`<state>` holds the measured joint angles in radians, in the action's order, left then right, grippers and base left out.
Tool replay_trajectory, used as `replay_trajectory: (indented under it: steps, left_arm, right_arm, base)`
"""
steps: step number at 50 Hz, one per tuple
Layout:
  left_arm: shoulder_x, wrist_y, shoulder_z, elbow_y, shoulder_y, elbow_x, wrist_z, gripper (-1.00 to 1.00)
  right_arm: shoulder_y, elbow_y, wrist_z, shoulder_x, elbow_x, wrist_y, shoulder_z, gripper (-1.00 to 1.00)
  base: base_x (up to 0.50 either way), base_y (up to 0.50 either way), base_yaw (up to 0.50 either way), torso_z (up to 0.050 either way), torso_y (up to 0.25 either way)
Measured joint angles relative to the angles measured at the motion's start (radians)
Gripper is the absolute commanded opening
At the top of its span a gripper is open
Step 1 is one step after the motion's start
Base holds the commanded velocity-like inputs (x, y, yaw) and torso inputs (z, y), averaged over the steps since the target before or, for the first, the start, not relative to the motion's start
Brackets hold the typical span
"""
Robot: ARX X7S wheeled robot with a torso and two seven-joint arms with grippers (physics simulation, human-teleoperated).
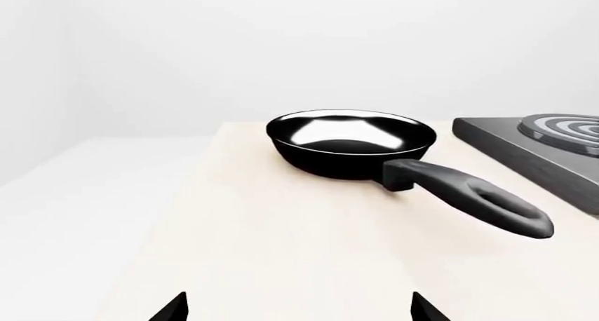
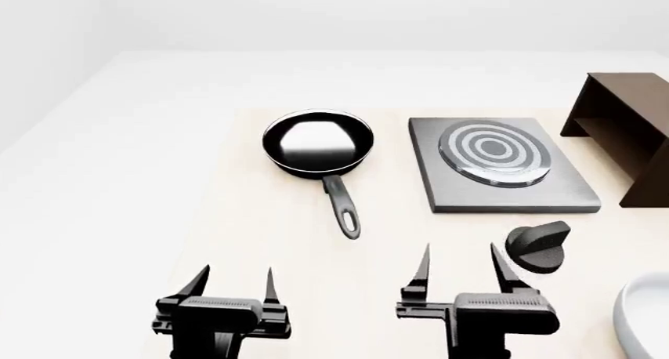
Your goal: Turn on the stove.
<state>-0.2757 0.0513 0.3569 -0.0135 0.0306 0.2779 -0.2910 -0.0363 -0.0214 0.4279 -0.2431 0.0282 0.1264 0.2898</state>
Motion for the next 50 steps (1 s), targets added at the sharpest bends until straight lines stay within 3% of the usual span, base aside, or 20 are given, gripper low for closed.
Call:
replay_trajectory:
  steps: [50]
  left_arm:
    - [-0.019,0.006,0.021,-0.036,-0.018,0.004,-0.014,1.0]
  right_arm:
    - [0.074,-0.116,0.04,-0.026,0.052,0.014,0.055,1.0]
  base:
    - [0.0,0.0,0.0,0.0,0.0]
